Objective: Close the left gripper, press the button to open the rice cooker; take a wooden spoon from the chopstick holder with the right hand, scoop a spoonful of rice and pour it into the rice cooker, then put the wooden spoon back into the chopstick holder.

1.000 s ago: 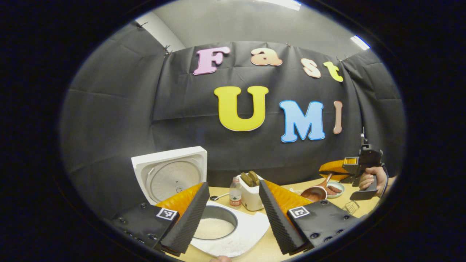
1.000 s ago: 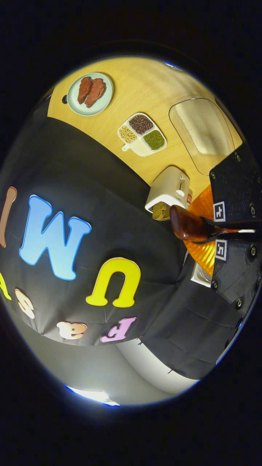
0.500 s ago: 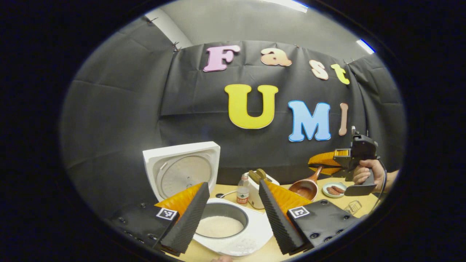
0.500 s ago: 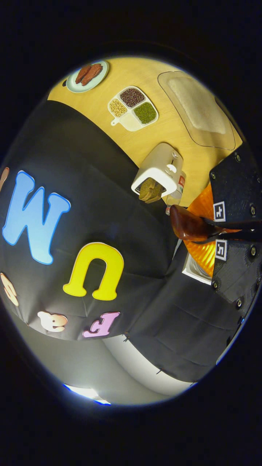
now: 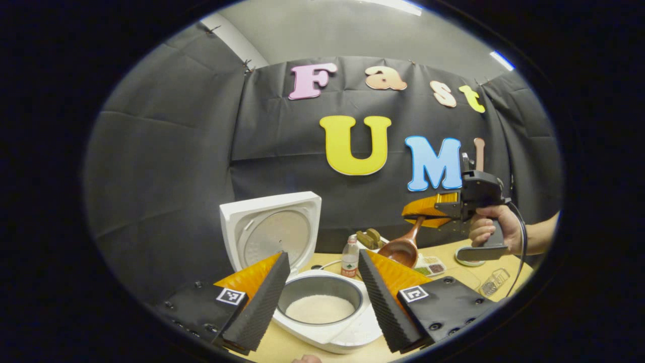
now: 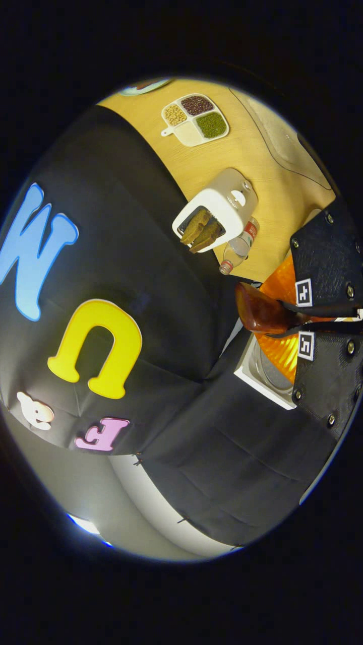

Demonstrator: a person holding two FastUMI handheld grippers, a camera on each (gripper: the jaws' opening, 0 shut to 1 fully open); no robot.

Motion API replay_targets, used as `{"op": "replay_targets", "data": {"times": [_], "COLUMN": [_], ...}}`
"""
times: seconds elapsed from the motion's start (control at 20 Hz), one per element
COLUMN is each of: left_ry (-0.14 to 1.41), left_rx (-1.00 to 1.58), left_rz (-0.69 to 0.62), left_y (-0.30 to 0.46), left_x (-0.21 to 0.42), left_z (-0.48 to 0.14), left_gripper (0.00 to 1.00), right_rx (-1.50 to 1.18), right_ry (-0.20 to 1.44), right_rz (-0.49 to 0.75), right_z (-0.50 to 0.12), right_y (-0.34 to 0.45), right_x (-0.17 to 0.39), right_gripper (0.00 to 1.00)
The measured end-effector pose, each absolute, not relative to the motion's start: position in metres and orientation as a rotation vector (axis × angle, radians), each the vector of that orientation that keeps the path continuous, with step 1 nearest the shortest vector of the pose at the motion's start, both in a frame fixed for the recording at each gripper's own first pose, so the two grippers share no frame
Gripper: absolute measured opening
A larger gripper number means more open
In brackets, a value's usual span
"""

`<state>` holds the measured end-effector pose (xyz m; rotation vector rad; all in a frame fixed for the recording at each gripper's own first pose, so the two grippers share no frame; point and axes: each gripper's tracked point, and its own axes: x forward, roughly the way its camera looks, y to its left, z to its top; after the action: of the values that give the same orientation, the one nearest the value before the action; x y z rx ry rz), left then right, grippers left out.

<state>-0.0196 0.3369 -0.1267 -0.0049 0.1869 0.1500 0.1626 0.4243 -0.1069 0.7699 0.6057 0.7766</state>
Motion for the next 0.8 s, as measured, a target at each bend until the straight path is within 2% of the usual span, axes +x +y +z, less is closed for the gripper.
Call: {"op": "replay_targets", "data": {"times": [0.2, 0.5, 0.8], "left_ry": [0.207, 0.214, 0.222], "left_rx": [-0.002, -0.015, -0.038], "left_rz": [0.180, 0.223, 0.265], "left_y": [0.349, 0.360, 0.370], "left_x": [-0.032, -0.050, -0.064], "left_z": [-0.136, -0.142, -0.149], "left_gripper": [0.95, 0.95, 0.95], "right_rx": [0.682, 0.411, 0.021], "right_ry": [0.607, 0.577, 0.404], "right_rz": [0.829, 0.911, 1.040], "right_z": [-0.112, -0.137, -0.138], "right_y": [0.467, 0.525, 0.580], "right_x": [0.159, 0.144, 0.119], "right_gripper": [0.03, 0.03, 0.04]}}
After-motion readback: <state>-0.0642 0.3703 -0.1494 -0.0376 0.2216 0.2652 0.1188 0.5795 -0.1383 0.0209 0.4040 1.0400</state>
